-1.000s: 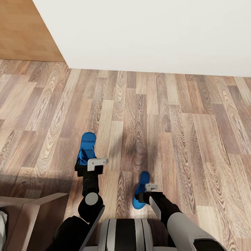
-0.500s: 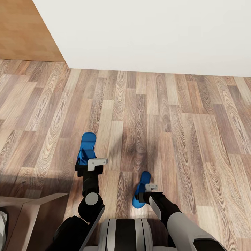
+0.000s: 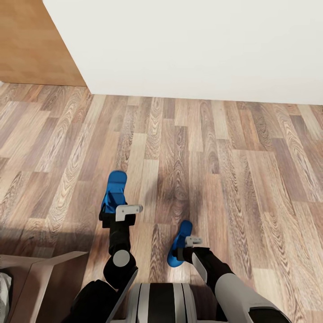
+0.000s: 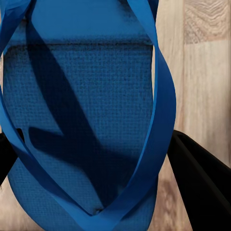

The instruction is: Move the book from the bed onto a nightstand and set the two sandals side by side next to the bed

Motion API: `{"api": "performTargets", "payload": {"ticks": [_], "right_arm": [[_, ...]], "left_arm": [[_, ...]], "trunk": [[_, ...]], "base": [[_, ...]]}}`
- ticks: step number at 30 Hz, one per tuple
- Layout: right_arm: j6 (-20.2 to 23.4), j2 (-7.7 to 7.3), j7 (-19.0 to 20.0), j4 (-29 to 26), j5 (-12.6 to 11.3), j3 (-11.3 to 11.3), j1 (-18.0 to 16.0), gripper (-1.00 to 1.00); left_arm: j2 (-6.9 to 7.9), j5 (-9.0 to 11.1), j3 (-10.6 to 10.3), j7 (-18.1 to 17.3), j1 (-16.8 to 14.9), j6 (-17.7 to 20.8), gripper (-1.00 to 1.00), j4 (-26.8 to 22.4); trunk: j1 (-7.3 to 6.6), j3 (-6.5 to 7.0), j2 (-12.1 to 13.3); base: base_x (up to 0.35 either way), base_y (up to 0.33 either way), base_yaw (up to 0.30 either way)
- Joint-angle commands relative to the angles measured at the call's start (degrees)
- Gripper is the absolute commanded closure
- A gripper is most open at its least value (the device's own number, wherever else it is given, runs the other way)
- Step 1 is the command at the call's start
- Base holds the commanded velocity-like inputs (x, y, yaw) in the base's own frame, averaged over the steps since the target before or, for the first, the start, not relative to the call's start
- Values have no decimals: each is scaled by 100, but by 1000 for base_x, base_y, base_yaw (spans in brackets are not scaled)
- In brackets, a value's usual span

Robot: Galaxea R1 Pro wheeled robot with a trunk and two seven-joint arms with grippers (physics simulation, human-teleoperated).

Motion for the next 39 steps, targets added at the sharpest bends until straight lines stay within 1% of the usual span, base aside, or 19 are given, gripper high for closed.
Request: {"api": "performTargets", "payload": {"ticks": [1,18,22,30,39], "right_arm": [[32,2,13,-11,-9,-23,1,100],[34,2,-32,7,-2,-31,1,100],[37,2,-153,15,-2,-33,1,100],[33,2,-545,47,-2,-39,8,100],[35,2,-694,79,48,-33,16,100]], "left_arm": [[0,-37,-13,20,-3,52,100,-1],[-2,-36,-33,26,-3,60,100,0],[-4,-32,-29,21,-3,61,100,5],[-5,-36,-27,4,-3,65,100,30],[-12,-53,-16,-11,-11,72,100,245]], "trunk": [[-3,20,0],[-47,397,23],[-57,485,29],[-78,662,39],[-101,862,51]], "base": [[0,0,0],[0,0,0],[0,0,0],[0,0,0],[0,0,0]]}}
